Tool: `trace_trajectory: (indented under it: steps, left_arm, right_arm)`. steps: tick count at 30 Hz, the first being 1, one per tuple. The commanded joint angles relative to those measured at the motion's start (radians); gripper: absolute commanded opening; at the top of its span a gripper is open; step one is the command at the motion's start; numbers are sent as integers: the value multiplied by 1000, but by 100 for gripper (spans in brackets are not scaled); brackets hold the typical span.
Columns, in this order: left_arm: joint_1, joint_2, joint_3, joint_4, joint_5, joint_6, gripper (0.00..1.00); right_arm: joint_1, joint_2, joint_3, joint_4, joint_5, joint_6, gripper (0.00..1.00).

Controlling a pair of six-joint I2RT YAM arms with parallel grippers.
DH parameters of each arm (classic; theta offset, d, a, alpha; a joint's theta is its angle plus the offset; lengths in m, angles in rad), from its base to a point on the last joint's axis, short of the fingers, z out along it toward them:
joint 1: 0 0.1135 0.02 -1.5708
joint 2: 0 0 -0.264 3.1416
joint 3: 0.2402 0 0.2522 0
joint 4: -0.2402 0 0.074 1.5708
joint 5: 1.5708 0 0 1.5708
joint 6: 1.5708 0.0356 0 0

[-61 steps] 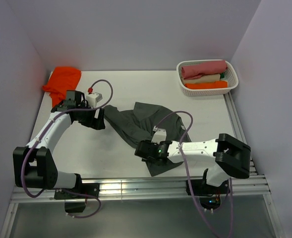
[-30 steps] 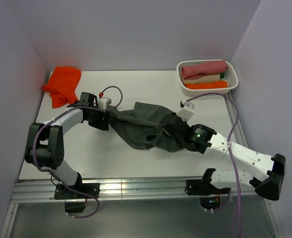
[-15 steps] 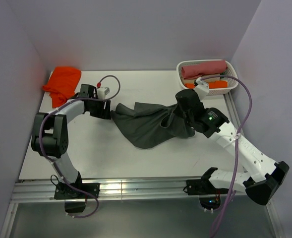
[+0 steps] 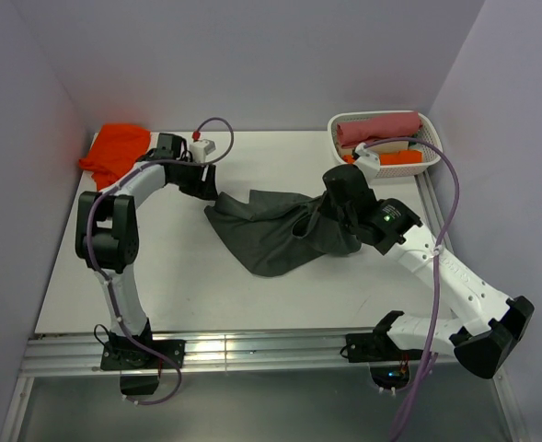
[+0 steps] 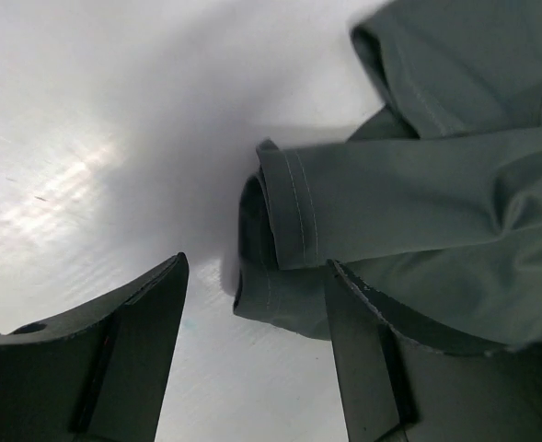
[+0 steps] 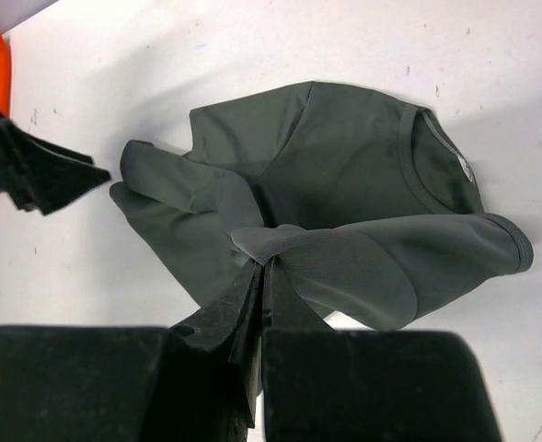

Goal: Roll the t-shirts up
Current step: Flatten the tshirt

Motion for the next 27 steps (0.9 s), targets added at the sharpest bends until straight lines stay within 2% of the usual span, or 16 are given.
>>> trace_trajectory:
  steps: [1,10,13,16,18,20,22,23,27]
  left_arm:
    - [-7,35,12,-50,59,18,67]
    - [-35,70,8,-33,114,-4,67]
    - [-45,86,22,-50,120,-7,65]
    - [-52,95,25,-56,128,-12,58]
    - [-53,90,21,-56,131,-12,50]
    - [-58,87,24,-67,130,-12,36]
    - [-58,84,44,-90,130,-9,17]
    - [-58,69,51,-96,116,-12,0]
    - [-46,-34,108,-134,95,-21,0]
  right_arm:
    - [-4,1,5,26,-2,-20,0]
    - [-4,9,-4,40,-12,-22,0]
    - [-4,9,-11,42,-12,-19,0]
    - [-3,6,-17,43,-10,-22,0]
    - [-4,1,-21,45,-7,-21,0]
    - [-3,1,-23,43,-2,-22,0]
    - [-3,2,-21,37,2,-27,0]
    - [-4,4,-14,34,8,-30,0]
    - [-6,9,28,5,36,-54,0]
